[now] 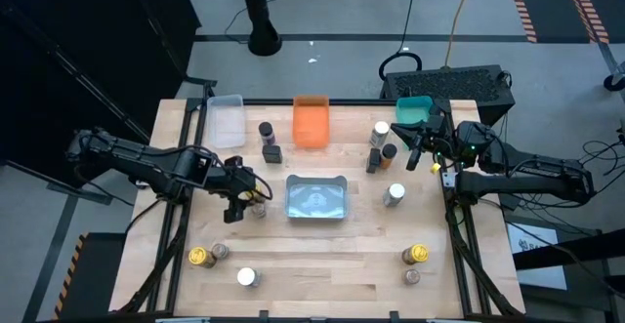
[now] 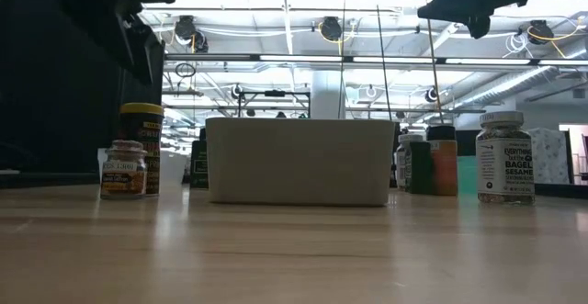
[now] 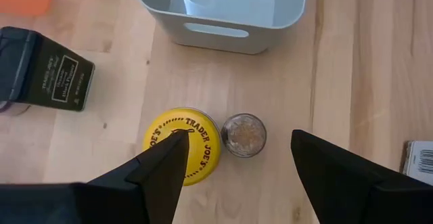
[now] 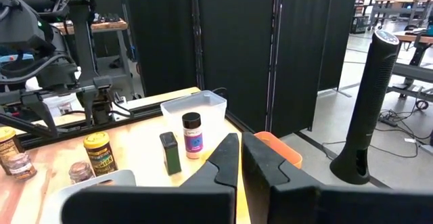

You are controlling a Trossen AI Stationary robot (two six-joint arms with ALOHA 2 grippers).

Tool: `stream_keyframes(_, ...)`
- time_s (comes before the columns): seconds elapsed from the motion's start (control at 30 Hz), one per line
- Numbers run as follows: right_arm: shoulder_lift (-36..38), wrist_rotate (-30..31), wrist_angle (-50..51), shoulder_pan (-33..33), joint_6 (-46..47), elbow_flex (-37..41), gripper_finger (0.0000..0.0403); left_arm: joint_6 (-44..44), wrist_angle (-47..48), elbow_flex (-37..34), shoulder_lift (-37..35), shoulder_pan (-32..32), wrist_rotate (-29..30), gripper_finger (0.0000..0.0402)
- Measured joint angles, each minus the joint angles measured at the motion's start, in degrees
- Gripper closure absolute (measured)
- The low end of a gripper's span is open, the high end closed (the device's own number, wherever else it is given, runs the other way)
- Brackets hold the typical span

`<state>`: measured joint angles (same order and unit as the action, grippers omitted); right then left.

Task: Sort spices by type
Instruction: Put the top yellow seasoning bottle into the orange bin

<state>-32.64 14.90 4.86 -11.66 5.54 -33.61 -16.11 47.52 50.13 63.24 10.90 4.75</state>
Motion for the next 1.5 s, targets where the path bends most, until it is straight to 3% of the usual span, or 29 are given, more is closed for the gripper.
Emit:
stream_keyframes(0.17,0.0,0.0,0.2,0.0,0.3,0.0,0.0403,-0.1,0.0,0.0,0.0,0.0,0.9,0.0126)
stream_keyframes(0.5,0.0,0.0,1.6,0.0,1.5,0.0,0.0403,-2.2,-0.1,0.0,0.0,0.0,3.0,0.0056)
stream_keyframes(0.77,0.0,0.0,1.6,0.0,1.4,0.0,0.0403,-9.4,0.4,0.0,0.0,-0.2,4.8,0.0056)
stream_keyframes(1.0,0.0,0.0,1.6,0.0,1.3,0.0,0.0403,-8.8,1.5,-0.1,0.8,-2.3,7.6,0.0057)
stream_keyframes(1.5,0.0,0.0,1.6,0.0,1.3,0.0,0.0403,-5.6,2.1,-0.1,5.9,-3.4,6.1,0.0057)
